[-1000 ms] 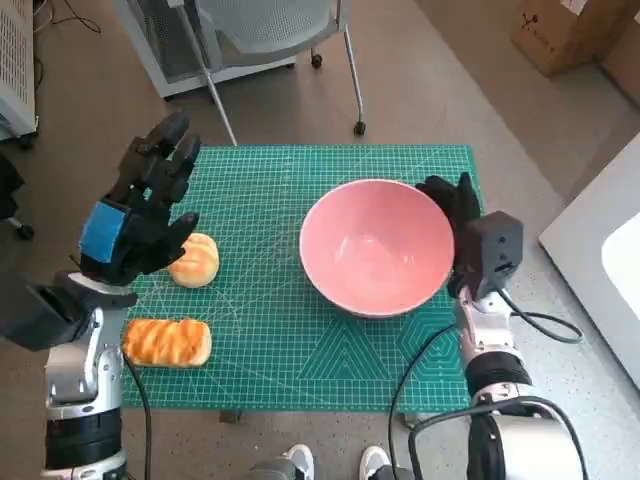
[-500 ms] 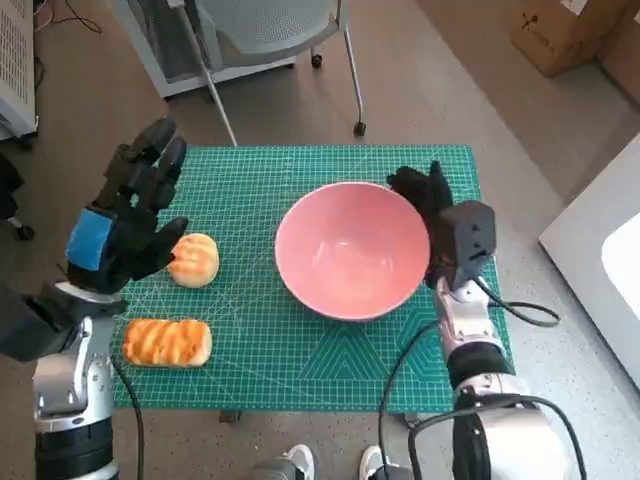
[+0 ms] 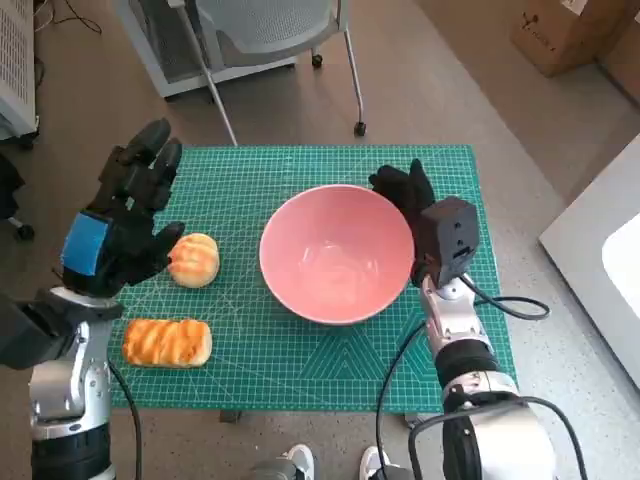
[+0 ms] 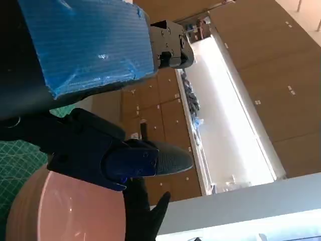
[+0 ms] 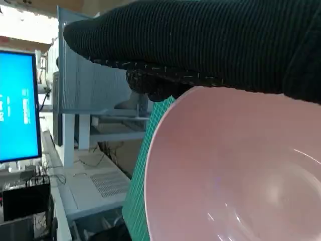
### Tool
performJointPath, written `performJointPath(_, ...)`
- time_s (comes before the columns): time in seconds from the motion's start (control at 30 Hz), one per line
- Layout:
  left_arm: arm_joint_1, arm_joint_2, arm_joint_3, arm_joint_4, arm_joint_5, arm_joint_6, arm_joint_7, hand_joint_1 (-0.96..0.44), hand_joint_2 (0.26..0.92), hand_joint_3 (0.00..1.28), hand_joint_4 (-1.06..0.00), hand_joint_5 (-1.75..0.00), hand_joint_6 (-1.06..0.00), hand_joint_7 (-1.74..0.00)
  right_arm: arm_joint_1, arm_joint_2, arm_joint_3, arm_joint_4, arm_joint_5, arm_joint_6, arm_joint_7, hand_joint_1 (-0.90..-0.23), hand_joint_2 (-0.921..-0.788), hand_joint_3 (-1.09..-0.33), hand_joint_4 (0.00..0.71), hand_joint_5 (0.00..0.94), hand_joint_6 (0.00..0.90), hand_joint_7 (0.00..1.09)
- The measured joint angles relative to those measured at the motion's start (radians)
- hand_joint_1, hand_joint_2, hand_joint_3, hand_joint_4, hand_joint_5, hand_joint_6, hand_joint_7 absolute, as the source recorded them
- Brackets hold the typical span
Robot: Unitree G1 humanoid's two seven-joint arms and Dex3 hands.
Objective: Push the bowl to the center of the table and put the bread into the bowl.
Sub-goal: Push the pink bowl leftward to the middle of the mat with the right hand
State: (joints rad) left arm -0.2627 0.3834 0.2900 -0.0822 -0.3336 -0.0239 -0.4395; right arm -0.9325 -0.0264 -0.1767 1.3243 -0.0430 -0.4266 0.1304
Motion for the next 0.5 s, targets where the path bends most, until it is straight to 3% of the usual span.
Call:
performJointPath(0.33,0.007,0.000,0.000,-0.013,0.000,0.000,0.008,-0.63,0.921,0.34,-0.06,0.00,0.00,-0.41,-0.014,-0.032,-0.014,-0.011,0.003,-0.034,0.007,-0.652,-0.921,-0.846,0.088,0.001,0.263,0.01)
performJointPath(0.5,0.011,0.000,0.000,-0.015,0.000,0.000,0.008,-0.62,0.921,0.34,-0.06,0.00,0.00,-0.41,-0.028,-0.070,-0.038,-0.034,0.030,-0.096,0.030,-0.636,-0.921,-0.821,0.090,0.002,0.262,0.01)
